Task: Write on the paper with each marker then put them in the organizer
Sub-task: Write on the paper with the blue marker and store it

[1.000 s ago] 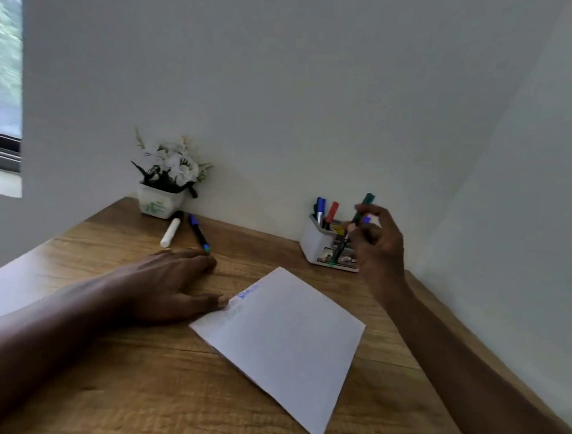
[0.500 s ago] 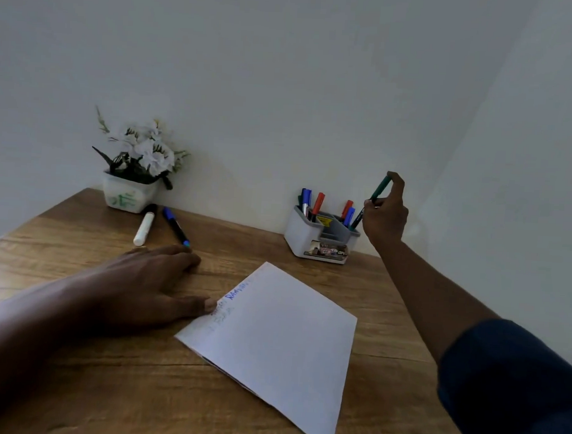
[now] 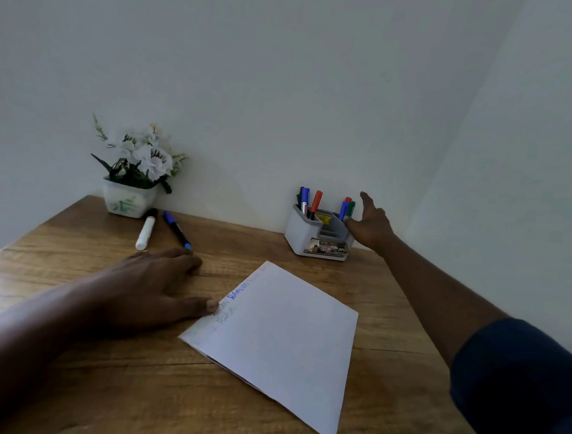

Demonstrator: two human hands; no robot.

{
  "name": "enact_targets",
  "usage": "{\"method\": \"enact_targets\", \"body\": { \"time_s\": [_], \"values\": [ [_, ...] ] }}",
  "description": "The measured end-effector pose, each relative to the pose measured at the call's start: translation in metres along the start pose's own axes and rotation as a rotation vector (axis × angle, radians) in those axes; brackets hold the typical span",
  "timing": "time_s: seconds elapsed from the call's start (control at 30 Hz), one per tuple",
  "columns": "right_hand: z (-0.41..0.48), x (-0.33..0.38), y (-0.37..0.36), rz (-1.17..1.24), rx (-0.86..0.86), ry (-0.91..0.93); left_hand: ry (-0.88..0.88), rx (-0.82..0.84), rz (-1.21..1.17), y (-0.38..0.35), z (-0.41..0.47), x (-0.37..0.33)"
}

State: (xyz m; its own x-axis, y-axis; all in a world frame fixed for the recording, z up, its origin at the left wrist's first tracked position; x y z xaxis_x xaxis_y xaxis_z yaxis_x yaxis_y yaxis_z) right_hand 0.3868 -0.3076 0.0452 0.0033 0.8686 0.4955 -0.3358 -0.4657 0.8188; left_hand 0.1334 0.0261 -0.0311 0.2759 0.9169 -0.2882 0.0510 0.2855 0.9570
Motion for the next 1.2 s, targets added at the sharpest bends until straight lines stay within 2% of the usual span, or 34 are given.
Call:
{"method": "enact_targets", "body": {
  "time_s": [0.13, 0.2, 0.27, 0.4, 0.57, 0.83, 0.97, 1.1, 1.2],
  "values": [
    [-0.053, 0.035, 0.033, 0.035, -0.441, 0.366, 0.039, 0.042, -0.017, -0.003, 0.001, 0.004],
    [-0.085, 0.052, 0.038, 0.080, -0.528, 0.541, 0.035, 0.029, -0.017, -0.002, 0.003, 0.005],
    [-0.108, 0.067, 0.029, 0.130, -0.471, 0.648, 0.035, 0.021, -0.021, -0.006, 0.008, 0.010],
    [-0.146, 0.103, -0.010, 0.231, -0.214, 0.793, 0.050, 0.016, -0.010, -0.008, 0.010, 0.015],
    [-0.147, 0.165, -0.061, 0.311, 0.039, 0.716, 0.056, 0.026, 0.029, -0.012, 0.009, 0.014],
    [-0.121, 0.255, -0.154, 0.198, 0.478, 0.495, 0.039, 0.042, 0.041, -0.016, 0.014, 0.017],
    [-0.115, 0.266, -0.183, 0.012, 0.496, 0.498, 0.020, 0.017, 0.048, -0.017, 0.018, 0.020],
    [-0.108, 0.261, -0.180, -0.001, 0.467, 0.452, 0.000, -0.002, 0.043, -0.016, 0.017, 0.020],
    [-0.110, 0.251, -0.161, 0.091, 0.448, 0.412, -0.005, -0.002, 0.039, -0.015, 0.016, 0.018]
  ]
}}
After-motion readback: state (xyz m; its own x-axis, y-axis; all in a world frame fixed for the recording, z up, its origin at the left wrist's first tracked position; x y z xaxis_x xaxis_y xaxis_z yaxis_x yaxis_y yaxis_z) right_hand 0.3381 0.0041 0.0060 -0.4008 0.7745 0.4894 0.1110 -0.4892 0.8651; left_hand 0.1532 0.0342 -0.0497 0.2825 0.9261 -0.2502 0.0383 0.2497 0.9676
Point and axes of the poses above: each hand's wrist, its own z-axis towards the middle knuckle, its own y-axis out of the back of the hand, x = y × z, the point moved 8 cm from there along z, towards the middle knuckle, and after that the axes turned 8 degrees about -y, right-handed, at the moved point
